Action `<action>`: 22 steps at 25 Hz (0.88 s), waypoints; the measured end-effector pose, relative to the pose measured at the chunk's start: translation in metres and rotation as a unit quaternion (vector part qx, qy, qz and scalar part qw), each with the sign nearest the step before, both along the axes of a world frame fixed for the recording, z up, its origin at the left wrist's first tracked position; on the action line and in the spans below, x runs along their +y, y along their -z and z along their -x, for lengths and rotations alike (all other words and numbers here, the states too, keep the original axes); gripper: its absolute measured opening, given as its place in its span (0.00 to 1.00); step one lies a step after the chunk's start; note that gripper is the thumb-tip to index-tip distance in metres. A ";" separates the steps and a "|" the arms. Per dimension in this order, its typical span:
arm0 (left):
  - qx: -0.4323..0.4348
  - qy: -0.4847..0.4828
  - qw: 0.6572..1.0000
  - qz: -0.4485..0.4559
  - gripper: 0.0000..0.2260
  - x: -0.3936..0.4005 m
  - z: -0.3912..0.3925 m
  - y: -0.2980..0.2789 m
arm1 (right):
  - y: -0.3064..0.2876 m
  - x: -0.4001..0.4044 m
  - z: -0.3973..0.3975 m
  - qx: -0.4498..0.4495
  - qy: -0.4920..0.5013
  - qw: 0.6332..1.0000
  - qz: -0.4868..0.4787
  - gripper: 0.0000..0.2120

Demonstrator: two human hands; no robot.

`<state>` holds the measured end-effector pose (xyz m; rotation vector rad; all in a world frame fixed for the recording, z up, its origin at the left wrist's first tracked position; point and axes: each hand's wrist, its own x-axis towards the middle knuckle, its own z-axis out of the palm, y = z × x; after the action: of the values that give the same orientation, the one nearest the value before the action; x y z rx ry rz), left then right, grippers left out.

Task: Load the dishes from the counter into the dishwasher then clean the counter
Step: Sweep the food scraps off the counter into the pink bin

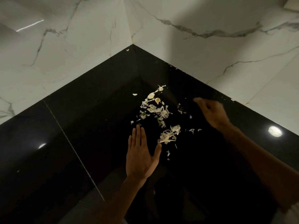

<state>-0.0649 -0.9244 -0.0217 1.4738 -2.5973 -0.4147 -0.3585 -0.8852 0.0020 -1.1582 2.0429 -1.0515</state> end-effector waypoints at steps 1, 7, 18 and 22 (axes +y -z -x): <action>0.004 0.001 1.000 -0.002 0.38 -0.001 0.000 0.000 | -0.001 -0.005 0.015 0.024 0.074 0.997 0.020 0.20; 0.015 0.001 1.000 -0.001 0.38 -0.001 -0.002 0.000 | 0.016 -0.080 -0.011 0.192 -0.124 0.970 -0.081 0.26; 0.029 0.002 1.000 -0.002 0.38 -0.003 0.000 0.002 | 0.018 -0.156 -0.022 0.192 -0.163 0.966 -0.059 0.25; 0.024 -0.001 1.000 -0.003 0.38 0.000 -0.001 0.000 | 0.018 -0.134 -0.044 0.063 -0.318 0.945 -0.038 0.23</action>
<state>-0.0639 -0.9248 -0.0212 1.4503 -2.5599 -0.4508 -0.3143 -1.0190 -0.0164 -1.7142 1.5886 -0.5809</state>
